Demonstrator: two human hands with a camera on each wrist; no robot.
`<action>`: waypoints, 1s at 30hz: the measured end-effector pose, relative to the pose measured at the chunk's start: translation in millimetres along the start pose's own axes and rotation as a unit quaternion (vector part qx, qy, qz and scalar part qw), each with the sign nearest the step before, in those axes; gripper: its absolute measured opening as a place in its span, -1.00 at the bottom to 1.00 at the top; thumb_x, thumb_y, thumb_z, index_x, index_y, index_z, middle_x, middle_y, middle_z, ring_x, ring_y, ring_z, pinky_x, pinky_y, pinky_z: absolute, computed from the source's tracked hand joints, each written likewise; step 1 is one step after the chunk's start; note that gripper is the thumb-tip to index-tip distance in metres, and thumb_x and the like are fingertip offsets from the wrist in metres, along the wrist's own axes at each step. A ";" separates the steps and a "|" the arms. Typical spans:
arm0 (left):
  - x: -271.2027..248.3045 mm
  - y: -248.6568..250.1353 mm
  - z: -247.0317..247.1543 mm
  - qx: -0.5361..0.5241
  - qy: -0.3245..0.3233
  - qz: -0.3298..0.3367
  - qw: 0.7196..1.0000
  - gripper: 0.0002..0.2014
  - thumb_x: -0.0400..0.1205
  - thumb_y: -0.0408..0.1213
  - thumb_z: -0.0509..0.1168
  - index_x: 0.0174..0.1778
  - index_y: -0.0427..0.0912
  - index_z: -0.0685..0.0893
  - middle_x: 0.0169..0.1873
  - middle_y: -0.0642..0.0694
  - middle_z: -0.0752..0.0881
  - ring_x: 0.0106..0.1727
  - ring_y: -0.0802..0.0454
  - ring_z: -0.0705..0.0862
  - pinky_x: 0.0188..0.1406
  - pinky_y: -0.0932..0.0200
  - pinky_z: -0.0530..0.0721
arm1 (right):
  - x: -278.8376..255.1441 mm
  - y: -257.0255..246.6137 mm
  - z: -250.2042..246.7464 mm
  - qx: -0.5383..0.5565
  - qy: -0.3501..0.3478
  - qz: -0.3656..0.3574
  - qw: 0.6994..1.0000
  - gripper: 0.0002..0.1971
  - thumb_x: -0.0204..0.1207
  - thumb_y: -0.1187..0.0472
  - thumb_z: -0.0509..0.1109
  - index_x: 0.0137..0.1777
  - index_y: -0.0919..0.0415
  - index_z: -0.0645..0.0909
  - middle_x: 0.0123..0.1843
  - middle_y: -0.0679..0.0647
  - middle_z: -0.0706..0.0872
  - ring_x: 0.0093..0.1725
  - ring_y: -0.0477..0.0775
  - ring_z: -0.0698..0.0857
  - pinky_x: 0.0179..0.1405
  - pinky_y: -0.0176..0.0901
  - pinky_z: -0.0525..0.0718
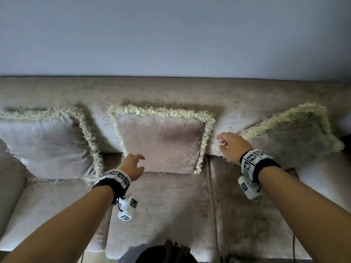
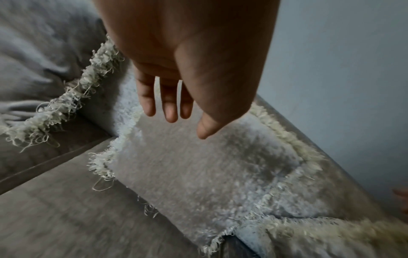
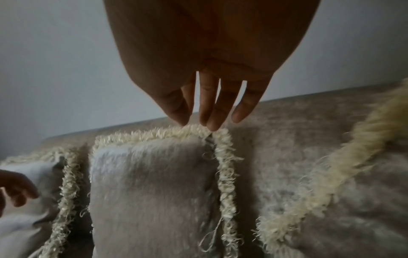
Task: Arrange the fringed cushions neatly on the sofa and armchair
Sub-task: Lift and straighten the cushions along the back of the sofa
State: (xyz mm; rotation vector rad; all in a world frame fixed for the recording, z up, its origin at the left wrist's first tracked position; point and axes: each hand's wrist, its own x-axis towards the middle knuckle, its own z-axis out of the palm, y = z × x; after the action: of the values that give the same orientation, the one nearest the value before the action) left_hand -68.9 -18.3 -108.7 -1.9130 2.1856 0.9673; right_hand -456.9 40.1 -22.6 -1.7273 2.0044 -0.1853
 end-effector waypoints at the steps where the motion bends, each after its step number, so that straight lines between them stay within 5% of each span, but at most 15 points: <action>1: 11.4 -15.8 -3.1 0.002 -0.007 -0.004 1.000 -0.59 0.55 -0.18 0.38 0.34 0.01 0.59 0.14 -0.16 0.51 0.06 -0.12 0.65 0.32 -0.07 0.58 | 7.2 -13.9 8.9 -0.006 -0.012 0.008 1.000 -0.66 0.60 0.19 0.31 0.36 0.00 0.56 0.24 0.00 0.65 0.10 0.02 0.64 0.13 -0.02 0.65; 7: 77.5 -82.6 -2.3 0.045 -0.045 -0.034 0.997 -0.44 0.54 -0.14 0.35 0.49 0.05 0.42 0.37 -0.26 0.43 0.34 -0.27 0.53 0.38 -0.16 0.52 | 50.0 -70.5 53.4 -0.018 -0.059 0.051 0.997 -0.56 0.60 0.16 0.34 0.48 -0.01 0.44 0.45 0.06 0.49 0.33 0.08 0.53 0.34 0.00 0.54; 11: 116.8 -111.0 21.2 0.065 0.011 -0.046 0.997 -0.23 0.50 -0.03 0.41 0.58 0.29 0.17 0.58 -0.31 0.09 0.55 -0.39 0.21 0.42 -0.28 0.46 | 97.4 -82.0 69.5 -0.134 -0.020 0.016 0.991 -0.41 0.57 0.11 0.35 0.59 -0.13 0.29 0.62 0.10 0.27 0.57 0.23 0.22 0.56 0.19 0.22; 15: 156.4 -149.7 59.5 -0.030 0.075 0.026 0.996 -0.03 0.34 -0.10 0.61 0.58 0.13 0.17 0.56 -0.47 0.10 0.60 -0.48 0.14 0.45 -0.43 0.40 | 159.0 -80.5 83.9 -0.198 0.013 -0.025 0.980 -0.35 0.53 -0.07 0.36 0.59 -0.22 0.21 0.69 0.12 0.13 0.64 0.33 0.08 0.61 0.34 0.06; 18: 179.7 -174.2 88.5 -0.090 0.067 0.036 0.993 0.15 0.23 -0.04 0.68 0.63 0.10 0.07 0.56 -0.38 0.12 0.60 -0.44 0.20 0.39 -0.38 0.49 | 192.8 -68.2 102.8 -0.214 0.009 -0.023 0.977 -0.26 0.48 -0.31 0.27 0.61 -0.21 0.08 0.70 0.20 0.10 0.68 0.35 -0.01 0.61 0.41 -0.07; 23: 213.1 -181.8 130.8 -0.092 0.042 0.005 0.995 0.28 0.01 0.31 0.59 0.54 -0.15 0.11 0.46 -0.40 0.21 0.41 -0.50 0.38 0.29 -0.41 0.56 | 207.3 -33.9 140.0 -0.231 0.053 -0.063 0.969 -0.21 0.43 -0.44 0.09 0.58 -0.04 0.15 0.56 0.37 0.31 0.53 0.52 0.26 0.49 0.49 0.18; 25: 225.6 -173.4 142.8 -0.092 0.056 -0.013 0.994 0.29 -0.03 0.19 0.70 0.50 -0.18 0.15 0.46 -0.45 0.20 0.37 -0.54 0.38 0.28 -0.41 0.55 | 207.1 -17.4 150.8 -0.232 0.061 -0.078 0.968 -0.15 0.42 -0.49 0.11 0.57 0.04 0.16 0.50 0.44 0.34 0.46 0.57 0.34 0.44 0.52 0.26; 28: 235.6 -157.2 152.4 -0.115 0.030 -0.081 0.990 0.28 0.10 0.00 0.74 0.60 -0.09 0.03 0.60 -0.34 -0.01 0.56 -0.42 0.22 0.45 -0.28 0.44 | 208.9 0.4 162.4 -0.233 0.072 -0.085 0.966 -0.10 0.38 -0.52 0.17 0.57 0.06 0.16 0.47 0.48 0.37 0.41 0.58 0.39 0.41 0.55 0.30; 30: 241.6 -159.0 160.2 -0.144 0.028 -0.082 0.986 0.15 0.20 -0.09 0.72 0.56 -0.19 0.11 0.56 -0.35 0.09 0.53 -0.40 0.26 0.48 -0.28 0.42 | 211.4 3.8 166.9 -0.234 0.087 -0.085 0.965 -0.15 0.41 -0.49 0.19 0.55 0.05 0.20 0.44 0.45 0.40 0.36 0.54 0.42 0.37 0.51 0.35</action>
State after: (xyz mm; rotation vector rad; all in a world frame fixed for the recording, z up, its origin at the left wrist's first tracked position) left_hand -29.8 -150.5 -409.1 -2.2263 1.9651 1.2711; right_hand -404.6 -127.5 -226.9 -2.2476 2.1464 0.0931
